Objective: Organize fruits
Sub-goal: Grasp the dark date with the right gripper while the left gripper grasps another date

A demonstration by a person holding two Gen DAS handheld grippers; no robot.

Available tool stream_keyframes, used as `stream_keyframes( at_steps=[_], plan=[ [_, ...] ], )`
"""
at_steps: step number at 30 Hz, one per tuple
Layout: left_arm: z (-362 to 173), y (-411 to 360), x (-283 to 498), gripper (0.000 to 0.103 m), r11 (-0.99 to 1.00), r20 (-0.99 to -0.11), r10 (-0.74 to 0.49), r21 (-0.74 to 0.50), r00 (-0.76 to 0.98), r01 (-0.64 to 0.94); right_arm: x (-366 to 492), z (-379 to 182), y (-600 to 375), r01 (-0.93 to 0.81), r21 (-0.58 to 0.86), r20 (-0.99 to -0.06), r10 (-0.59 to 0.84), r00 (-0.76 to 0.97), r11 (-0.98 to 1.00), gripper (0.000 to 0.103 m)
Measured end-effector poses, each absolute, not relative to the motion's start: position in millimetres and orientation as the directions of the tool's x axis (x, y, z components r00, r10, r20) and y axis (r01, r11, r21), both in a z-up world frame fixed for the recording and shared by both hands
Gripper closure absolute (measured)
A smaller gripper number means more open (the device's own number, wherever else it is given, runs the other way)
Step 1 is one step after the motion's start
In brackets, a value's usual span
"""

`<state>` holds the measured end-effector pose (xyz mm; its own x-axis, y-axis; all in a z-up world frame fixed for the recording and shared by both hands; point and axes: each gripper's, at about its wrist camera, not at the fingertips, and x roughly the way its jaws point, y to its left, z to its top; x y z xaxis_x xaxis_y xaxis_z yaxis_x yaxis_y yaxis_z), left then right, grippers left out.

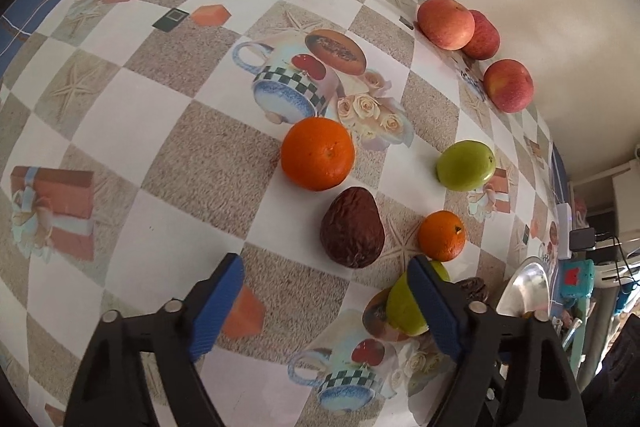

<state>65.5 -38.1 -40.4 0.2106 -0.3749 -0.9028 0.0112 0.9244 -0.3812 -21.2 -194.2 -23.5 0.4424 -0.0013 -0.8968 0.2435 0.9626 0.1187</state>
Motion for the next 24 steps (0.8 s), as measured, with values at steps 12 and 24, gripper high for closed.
stream_keyframes(
  at_steps=[12, 24],
  plan=[
    [-43, -46, 68, 0.055, 0.915, -0.889, -0.401, -0.401, 0.22, 0.044, -18, -28, -189, 0.241, 0.068, -0.898, -0.046, 0.438, 0.968, 0.068],
    [-40, -46, 65, 0.071, 0.891, -0.868, -0.45, -0.451, 0.211, 0.047, -24, -11, -194, 0.262, 0.101, -0.881, -0.036, 0.472, 0.96, 0.069]
  ],
)
